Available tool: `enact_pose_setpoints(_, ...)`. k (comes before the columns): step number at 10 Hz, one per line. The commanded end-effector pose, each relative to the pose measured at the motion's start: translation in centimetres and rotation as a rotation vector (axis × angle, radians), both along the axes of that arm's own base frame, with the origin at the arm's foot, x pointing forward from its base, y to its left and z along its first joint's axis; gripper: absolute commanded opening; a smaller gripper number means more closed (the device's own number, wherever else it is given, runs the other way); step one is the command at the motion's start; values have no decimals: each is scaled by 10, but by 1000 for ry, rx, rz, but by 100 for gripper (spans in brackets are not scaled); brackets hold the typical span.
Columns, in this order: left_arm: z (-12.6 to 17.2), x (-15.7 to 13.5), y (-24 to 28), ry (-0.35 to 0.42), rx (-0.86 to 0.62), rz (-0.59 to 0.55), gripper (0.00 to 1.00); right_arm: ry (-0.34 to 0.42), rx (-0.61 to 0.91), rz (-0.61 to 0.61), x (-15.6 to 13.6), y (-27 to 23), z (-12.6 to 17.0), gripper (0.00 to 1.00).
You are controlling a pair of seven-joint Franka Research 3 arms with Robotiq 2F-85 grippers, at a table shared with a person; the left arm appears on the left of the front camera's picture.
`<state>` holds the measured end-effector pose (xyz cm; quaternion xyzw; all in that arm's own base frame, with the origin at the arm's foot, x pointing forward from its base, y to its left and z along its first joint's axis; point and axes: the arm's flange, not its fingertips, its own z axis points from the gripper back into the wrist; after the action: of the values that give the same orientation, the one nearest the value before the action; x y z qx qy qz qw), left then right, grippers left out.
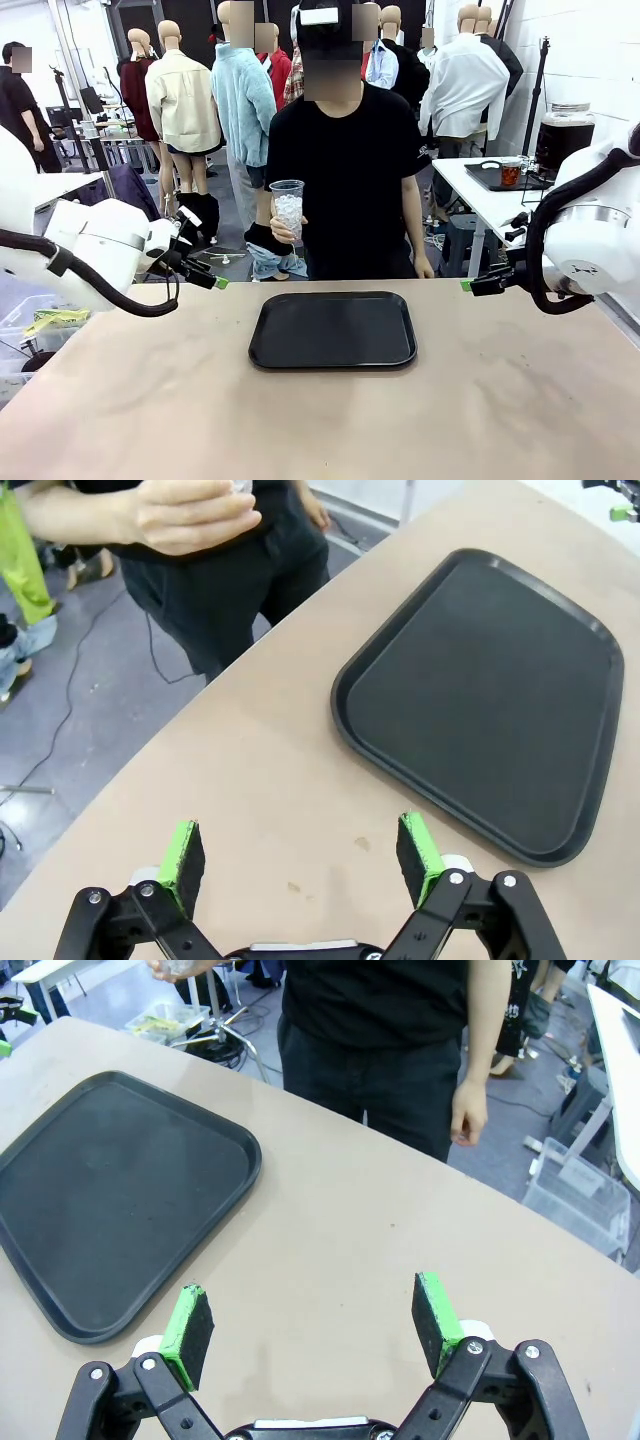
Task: Pour the drink into the iced cup.
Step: Open the gripper to release the iced cup you were holding.
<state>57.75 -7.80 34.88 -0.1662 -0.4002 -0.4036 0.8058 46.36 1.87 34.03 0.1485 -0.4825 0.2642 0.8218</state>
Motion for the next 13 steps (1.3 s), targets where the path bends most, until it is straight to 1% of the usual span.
enact_pose_setpoints(1,2,5,3,-18,-27,-58,100,-5,-3,6,-2,0,0,100)
enact_pose_setpoints(13,2,5,3,-18,-27,-58,100,-5,-3,6,-2,0,0,100)
